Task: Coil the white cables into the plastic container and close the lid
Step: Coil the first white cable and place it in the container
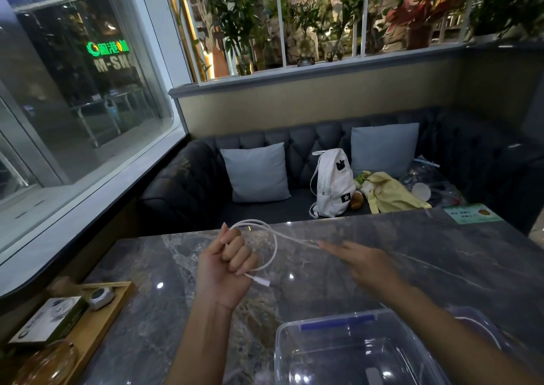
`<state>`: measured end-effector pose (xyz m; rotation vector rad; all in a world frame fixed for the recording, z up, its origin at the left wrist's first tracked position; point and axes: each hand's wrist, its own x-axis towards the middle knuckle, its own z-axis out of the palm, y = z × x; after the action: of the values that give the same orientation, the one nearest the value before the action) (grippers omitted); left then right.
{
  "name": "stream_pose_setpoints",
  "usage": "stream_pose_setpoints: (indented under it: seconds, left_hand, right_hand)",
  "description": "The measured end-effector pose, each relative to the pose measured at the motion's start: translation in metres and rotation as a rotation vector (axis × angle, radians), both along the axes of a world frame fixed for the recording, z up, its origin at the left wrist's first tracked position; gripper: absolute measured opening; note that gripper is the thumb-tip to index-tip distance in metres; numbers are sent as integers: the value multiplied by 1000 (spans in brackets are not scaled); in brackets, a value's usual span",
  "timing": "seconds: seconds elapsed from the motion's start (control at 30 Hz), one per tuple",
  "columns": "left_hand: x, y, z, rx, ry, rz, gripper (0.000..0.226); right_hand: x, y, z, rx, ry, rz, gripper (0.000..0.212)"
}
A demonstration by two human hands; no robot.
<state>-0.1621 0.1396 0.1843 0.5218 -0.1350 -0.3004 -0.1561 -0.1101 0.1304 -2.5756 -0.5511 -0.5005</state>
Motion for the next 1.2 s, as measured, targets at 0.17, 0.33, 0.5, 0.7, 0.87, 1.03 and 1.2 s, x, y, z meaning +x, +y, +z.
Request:
stream_pose_setpoints:
  seconds: [0.17,0.33,0.5,0.7,0.87,1.03,1.2]
  left_hand:
    - [3,-7,-6,167,22,50,40]
    - [4,-16,-16,450,24,74,43]
    - [-9,-34,-12,638,-68,-54,39]
    - [-18,-41,-9,875,-136,-132,46]
    - [-18,-27,-4,789,-69,-303,38]
    - [-20,-24,-6,538,-66,-392,37]
    - [-21,-15,-1,269,-75,-323,35]
  right_hand:
    - [-14,33,25,-610,220,132,48]
    - [-30,50,62,-452,230,380,15]
    - [-33,59,88,-148,148,431,17]
    - [-16,45,81,80,57,306,17]
    - [-5,25,76,298,68,296,13]
    - [1,19,69,395,43,227,13]
    - [5,9,47,607,116,74,16]
